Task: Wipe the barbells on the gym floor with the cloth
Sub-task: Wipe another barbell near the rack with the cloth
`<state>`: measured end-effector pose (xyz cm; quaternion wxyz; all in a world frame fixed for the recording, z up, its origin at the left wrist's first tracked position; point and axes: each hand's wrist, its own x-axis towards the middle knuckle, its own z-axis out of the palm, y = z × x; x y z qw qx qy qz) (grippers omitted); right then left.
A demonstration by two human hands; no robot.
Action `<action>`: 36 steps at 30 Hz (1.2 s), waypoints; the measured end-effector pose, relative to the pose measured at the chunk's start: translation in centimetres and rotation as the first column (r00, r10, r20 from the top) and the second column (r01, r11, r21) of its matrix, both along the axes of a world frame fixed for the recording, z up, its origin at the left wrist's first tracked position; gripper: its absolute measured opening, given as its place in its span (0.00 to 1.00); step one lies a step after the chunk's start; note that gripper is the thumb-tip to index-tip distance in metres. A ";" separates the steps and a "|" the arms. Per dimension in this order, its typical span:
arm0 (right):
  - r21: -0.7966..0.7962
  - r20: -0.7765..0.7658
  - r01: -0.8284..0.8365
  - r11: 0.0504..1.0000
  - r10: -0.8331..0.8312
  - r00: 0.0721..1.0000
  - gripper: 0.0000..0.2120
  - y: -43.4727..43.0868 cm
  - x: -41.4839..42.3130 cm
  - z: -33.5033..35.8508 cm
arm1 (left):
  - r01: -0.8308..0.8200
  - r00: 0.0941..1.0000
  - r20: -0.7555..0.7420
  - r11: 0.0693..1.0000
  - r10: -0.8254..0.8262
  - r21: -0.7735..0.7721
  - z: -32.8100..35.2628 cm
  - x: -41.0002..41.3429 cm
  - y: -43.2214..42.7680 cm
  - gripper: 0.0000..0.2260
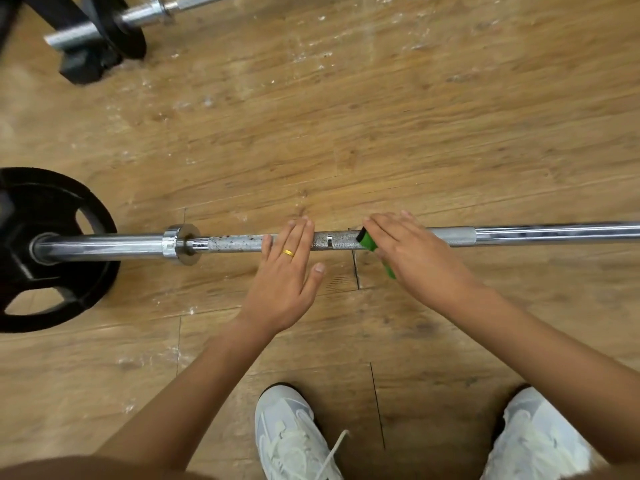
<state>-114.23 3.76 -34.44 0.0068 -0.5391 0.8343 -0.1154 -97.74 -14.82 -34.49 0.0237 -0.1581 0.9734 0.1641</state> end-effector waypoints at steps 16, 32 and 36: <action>0.037 -0.074 -0.235 0.971 0.237 0.969 0.30 0.4 3.7 0.4 | -0.029 1.000 -0.001 0.999 0.029 -0.017 -0.3 4.5 3.7 0.29; 0.065 0.056 -0.359 0.931 0.356 0.933 0.38 3.8 4.9 0.3 | -0.036 0.995 -0.092 0.992 0.025 -0.120 -1.4 8.0 6.3 0.29; 0.086 0.035 -0.347 0.934 0.346 0.938 0.37 5.6 4.6 1.0 | -0.034 0.993 -0.112 0.990 0.019 -0.134 -1.9 8.6 6.8 0.29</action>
